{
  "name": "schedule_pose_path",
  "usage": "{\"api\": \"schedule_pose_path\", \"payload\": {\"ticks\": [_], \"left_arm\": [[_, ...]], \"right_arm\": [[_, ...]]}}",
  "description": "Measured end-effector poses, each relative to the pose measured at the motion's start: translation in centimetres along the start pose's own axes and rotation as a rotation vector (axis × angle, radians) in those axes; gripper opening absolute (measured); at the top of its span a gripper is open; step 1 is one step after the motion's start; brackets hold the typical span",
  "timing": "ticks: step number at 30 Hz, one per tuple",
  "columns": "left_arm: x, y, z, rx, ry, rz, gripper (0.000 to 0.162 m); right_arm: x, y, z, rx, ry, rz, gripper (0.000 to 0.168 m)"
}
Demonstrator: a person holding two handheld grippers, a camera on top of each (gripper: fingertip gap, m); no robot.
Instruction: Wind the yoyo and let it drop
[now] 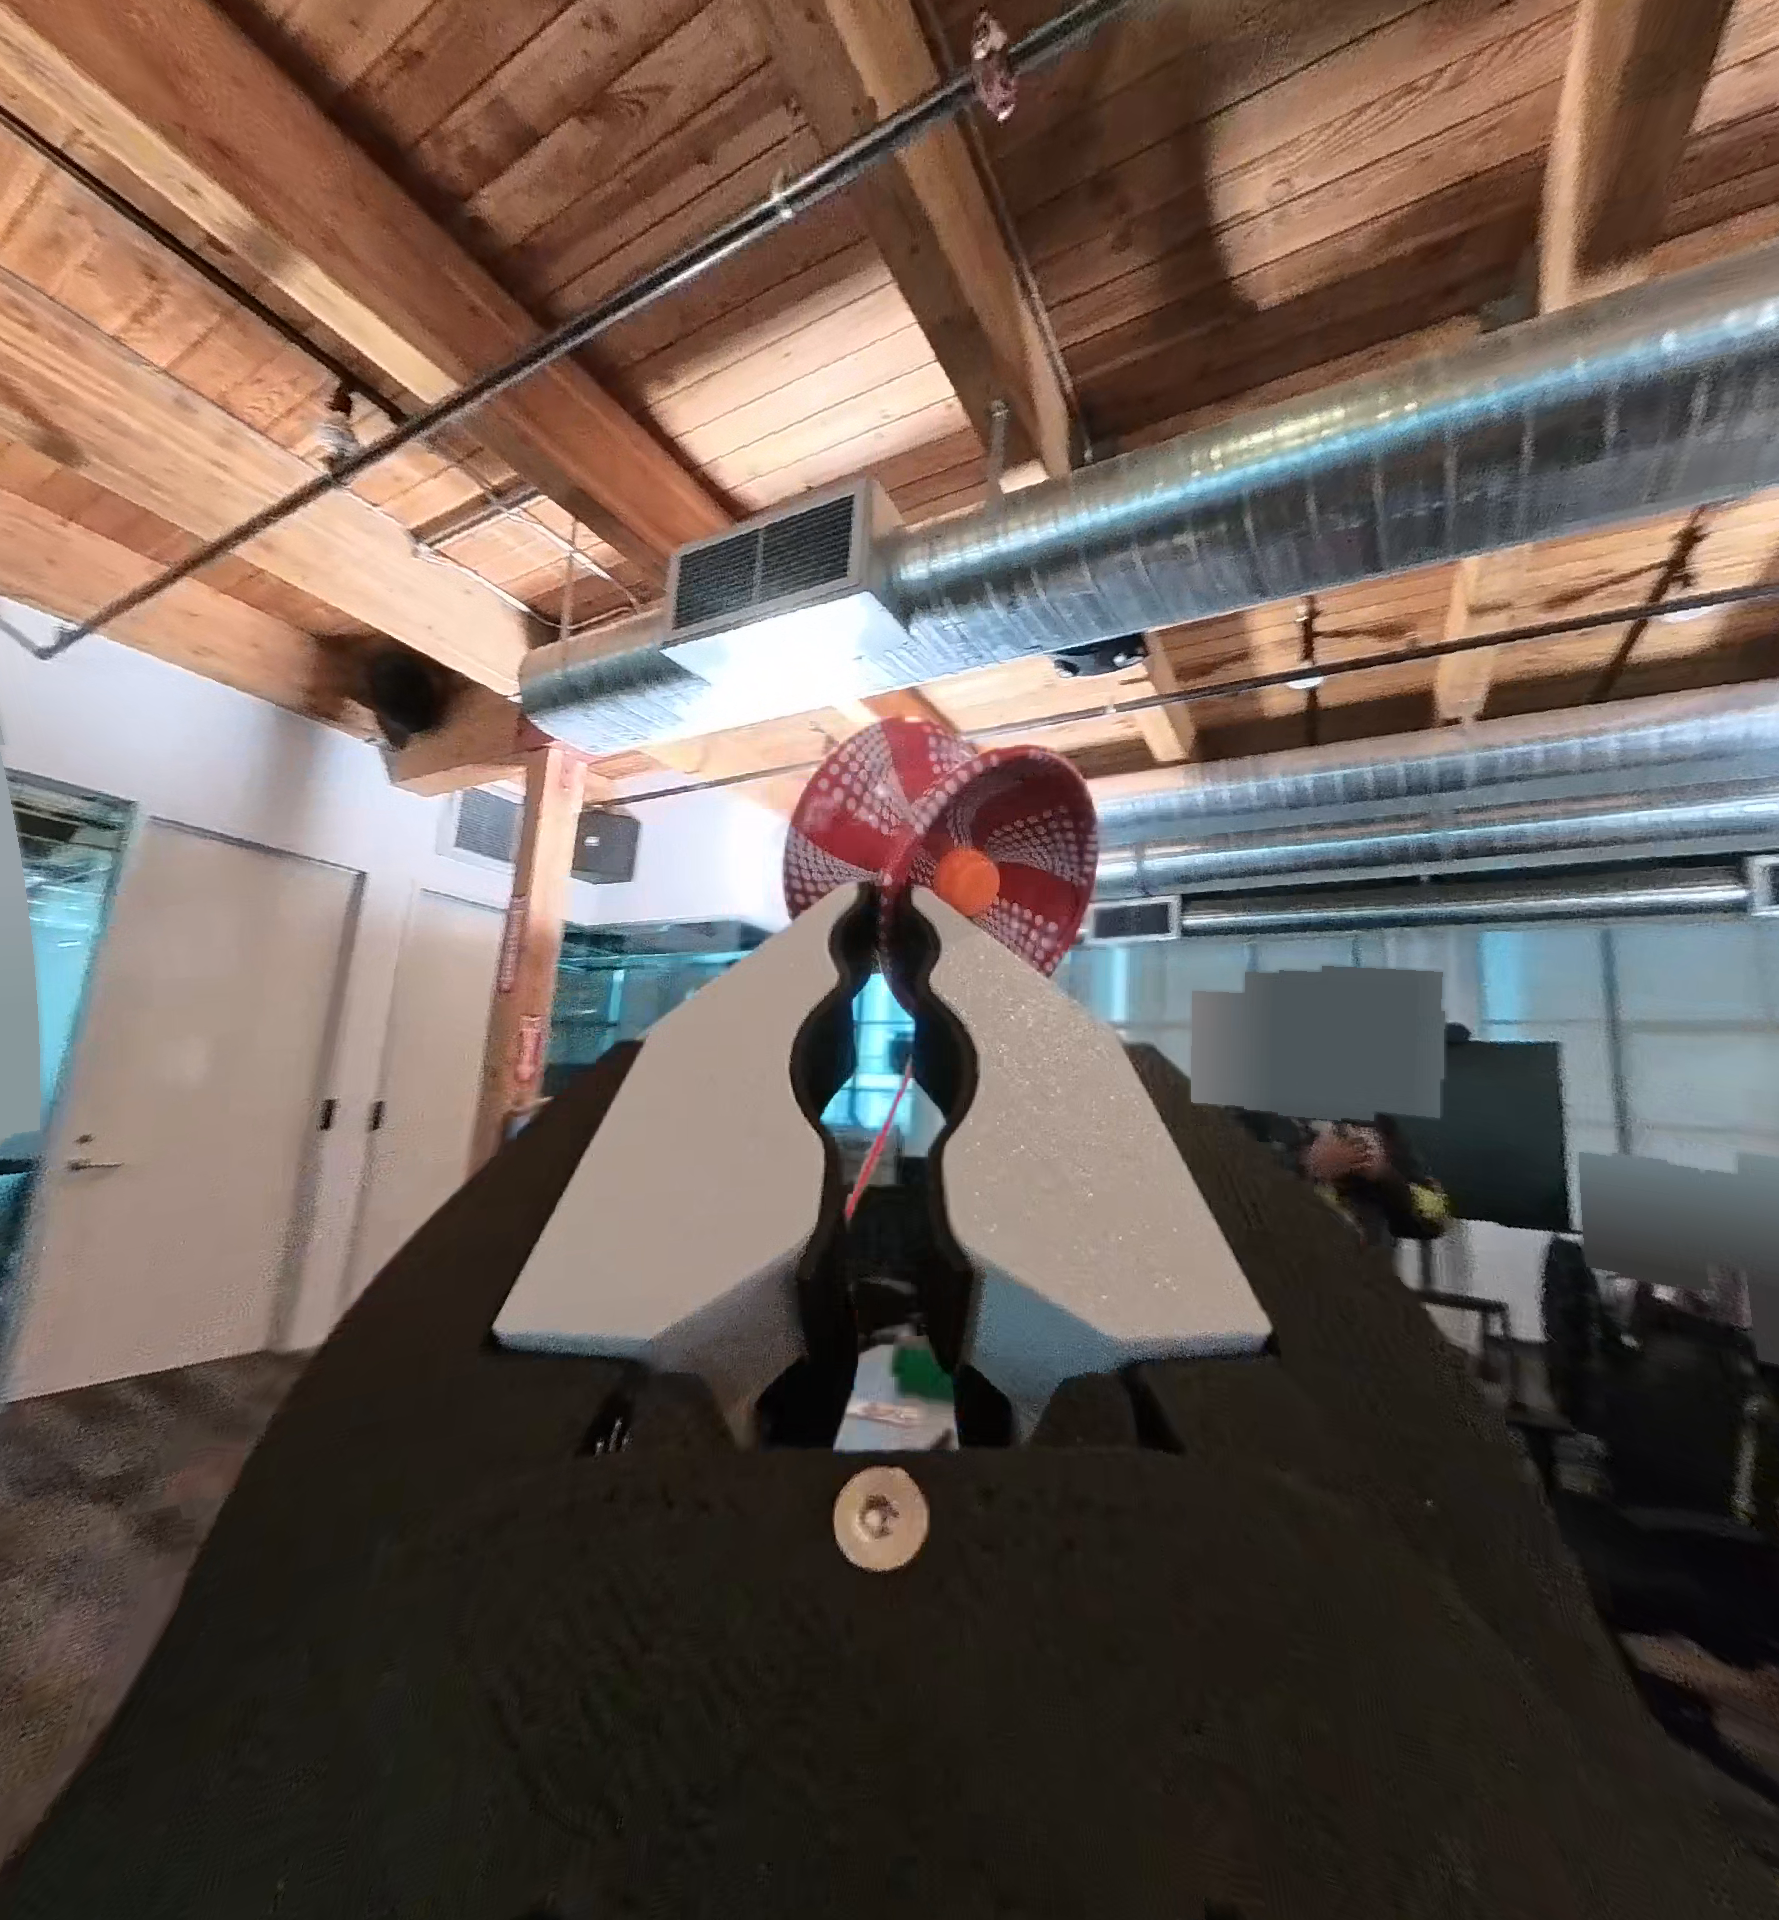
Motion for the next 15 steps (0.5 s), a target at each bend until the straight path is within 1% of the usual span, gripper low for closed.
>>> {"api": "schedule_pose_path", "payload": {"ticks": [2, 4, 6, 8, 9, 10, 11, 12, 13, 14, 15], "left_arm": [[1.0, -2.2, 1.4, -0.045, -0.124, -0.046, 0.0], [1.3, -3.7, 1.9, -0.1, -0.18, -0.043, 0.0], [1.1, -4.7, 1.5, -0.155, -0.147, -0.056, 0.0], [-0.1, -6.0, 0.3, -0.261, -0.048, -0.096, 0.0], [-0.8, -6.9, -0.5, -0.355, 0.03, -0.121, 0.009], [-1.8, -7.6, -1.2, -0.454, 0.126, -0.09, 0.021], [-2.8, -8.4, -2.0, -0.558, 0.235, -0.055, 0.03], [-4.0, -9.4, -2.4, -0.65, 0.325, -0.049, 0.044], [-5.0, -10.6, -2.4, -0.737, 0.379, -0.055, 0.064], [-5.6, -11.8, -2.2, -0.803, 0.406, -0.039, 0.076], [-5.9, -12.8, -1.8, -0.832, 0.402, -0.018, 0.081]], "right_arm": [[-1.4, -0.1, -0.8, -0.121, 0.015, 0.128, 0.001], [-2.8, -0.8, -1.6, -0.319, 0.005, 0.284, 0.001], [-3.7, -1.9, -1.9, -0.482, -0.038, 0.382, 0.001], [-4.2, -2.5, -1.9, -0.551, -0.077, 0.415, 0.001], [-4.3, -2.6, -1.7, -0.565, -0.102, 0.43, 0.001], [-4.4, -2.6, -1.4, -0.58, -0.124, 0.45, 0.001], [-4.6, -2.6, -1.0, -0.591, -0.147, 0.469, 0.001], [-4.7, -2.7, -0.6, -0.6, -0.165, 0.489, 0.001], [-4.9, -2.9, -0.3, -0.625, -0.181, 0.509, 0.001], [-5.1, -3.2, -0.1, -0.662, -0.184, 0.543, 0.001], [-5.7, -3.5, -0.1, -0.706, -0.174, 0.587, 0.001]]}}
Point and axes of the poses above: each gripper's, where its closed fingertips meet, x out along the fingers, z out of its underside, y = z × x across the jaws, the point moved 10 cm from there along -x, back along the fingers, and after that the axes turned 2 degrees about -x, right-handed, at the moved point
